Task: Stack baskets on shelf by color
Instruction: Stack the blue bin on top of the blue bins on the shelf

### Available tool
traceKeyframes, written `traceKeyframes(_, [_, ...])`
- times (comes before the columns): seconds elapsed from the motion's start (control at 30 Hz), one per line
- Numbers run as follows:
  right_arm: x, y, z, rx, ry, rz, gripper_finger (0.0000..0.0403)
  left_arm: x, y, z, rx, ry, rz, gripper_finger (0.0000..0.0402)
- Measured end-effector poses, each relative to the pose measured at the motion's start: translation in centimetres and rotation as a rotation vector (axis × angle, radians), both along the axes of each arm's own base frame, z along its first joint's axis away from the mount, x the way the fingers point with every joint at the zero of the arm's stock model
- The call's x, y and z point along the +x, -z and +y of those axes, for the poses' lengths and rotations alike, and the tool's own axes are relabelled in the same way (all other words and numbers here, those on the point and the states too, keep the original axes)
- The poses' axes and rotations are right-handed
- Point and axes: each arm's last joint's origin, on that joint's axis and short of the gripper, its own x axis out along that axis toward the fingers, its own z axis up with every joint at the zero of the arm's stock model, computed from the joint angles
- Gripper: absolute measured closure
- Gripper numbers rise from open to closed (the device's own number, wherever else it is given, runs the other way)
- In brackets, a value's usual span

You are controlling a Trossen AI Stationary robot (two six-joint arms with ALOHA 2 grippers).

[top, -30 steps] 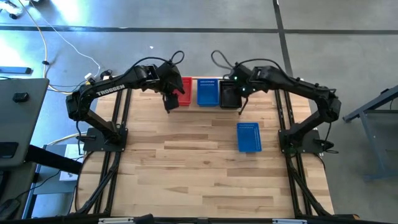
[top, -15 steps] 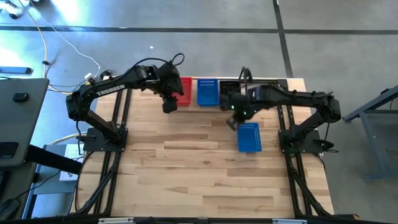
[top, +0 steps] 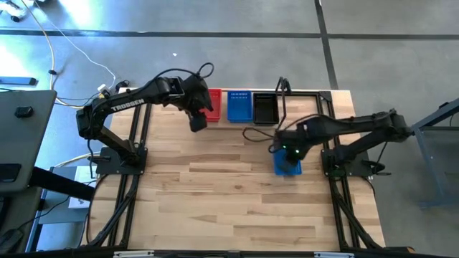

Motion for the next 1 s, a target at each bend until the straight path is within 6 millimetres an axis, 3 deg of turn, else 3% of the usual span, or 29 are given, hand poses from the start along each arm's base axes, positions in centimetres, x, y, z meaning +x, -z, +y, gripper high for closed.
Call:
traceKeyframes(0.2, [-1.7,1.2,1.6,0.027,-0.12,-0.053,0.032,0.4,0.0,-0.6,-0.027,-0.038,-0.017,0.02])
traceKeyframes(0.57, [-2.6,3.8,4.2,-0.095,-0.445,-0.083,0.032,1.0,0.0,-1.8,-0.1,-0.168,-0.058,0.02])
traceKeyframes(1.0, [-3.8,7.9,4.7,-0.205,-0.566,-0.031,0.032,1.8,0.0,-3.6,-0.125,-0.152,-0.066,0.02])
